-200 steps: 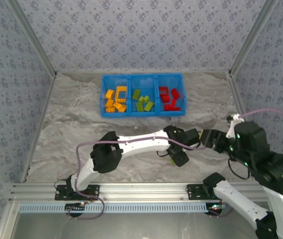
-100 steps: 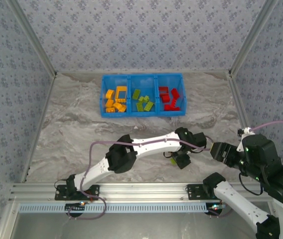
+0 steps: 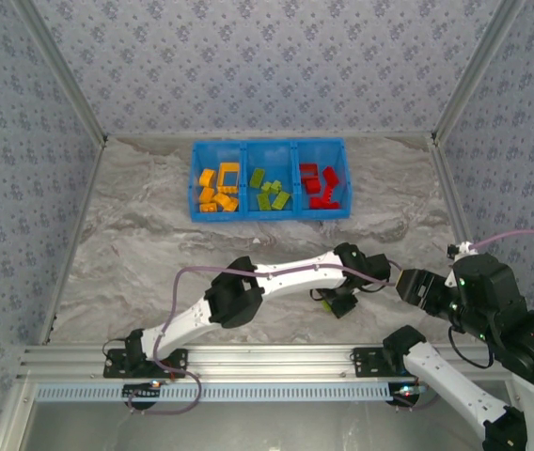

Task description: Sort the legos into containers by color

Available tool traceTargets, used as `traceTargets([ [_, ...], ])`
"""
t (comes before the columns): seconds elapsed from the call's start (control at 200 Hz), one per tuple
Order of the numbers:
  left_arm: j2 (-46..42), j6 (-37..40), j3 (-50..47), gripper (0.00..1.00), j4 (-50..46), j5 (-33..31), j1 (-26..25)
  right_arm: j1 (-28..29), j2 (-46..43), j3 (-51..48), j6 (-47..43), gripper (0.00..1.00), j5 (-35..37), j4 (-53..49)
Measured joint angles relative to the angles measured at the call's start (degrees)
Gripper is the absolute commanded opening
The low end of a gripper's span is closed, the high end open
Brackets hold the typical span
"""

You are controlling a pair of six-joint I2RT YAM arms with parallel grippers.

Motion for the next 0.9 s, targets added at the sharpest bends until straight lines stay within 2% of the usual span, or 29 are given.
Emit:
traceTargets([
  [0.22,0.0,-0.5,0.0,0.36,0.0,-0.4,-0.4,0.0,-0.2,-0.1,0.4,0.65,0.0,0.2],
  [0.34,-0.3,-0.7,-0.3,0.35,0.4,-1.8,-0.9,0.0,-0.4,-0.4,0.4,0.65,0.0,0.6],
  [0.5,-3.6,-2.0,-5.8,0.34,2.9,-5.0,-1.0,0.0,-0.4,-0.5,-0.1,0.65,-0.6,1.9],
  [0.73,-17.4,-5.2,-17.4,0.34,8.2,-6.1,2.4,0.0,-0.2,-1.1,-3.1,0.66,-5.1,8.5],
  [0.899,-29.3,-7.1,-21.5,0.34,11.8,-4.8,10.0,0.0,3.7,-3.3,-6.1,0.66,-9.6,16.2],
])
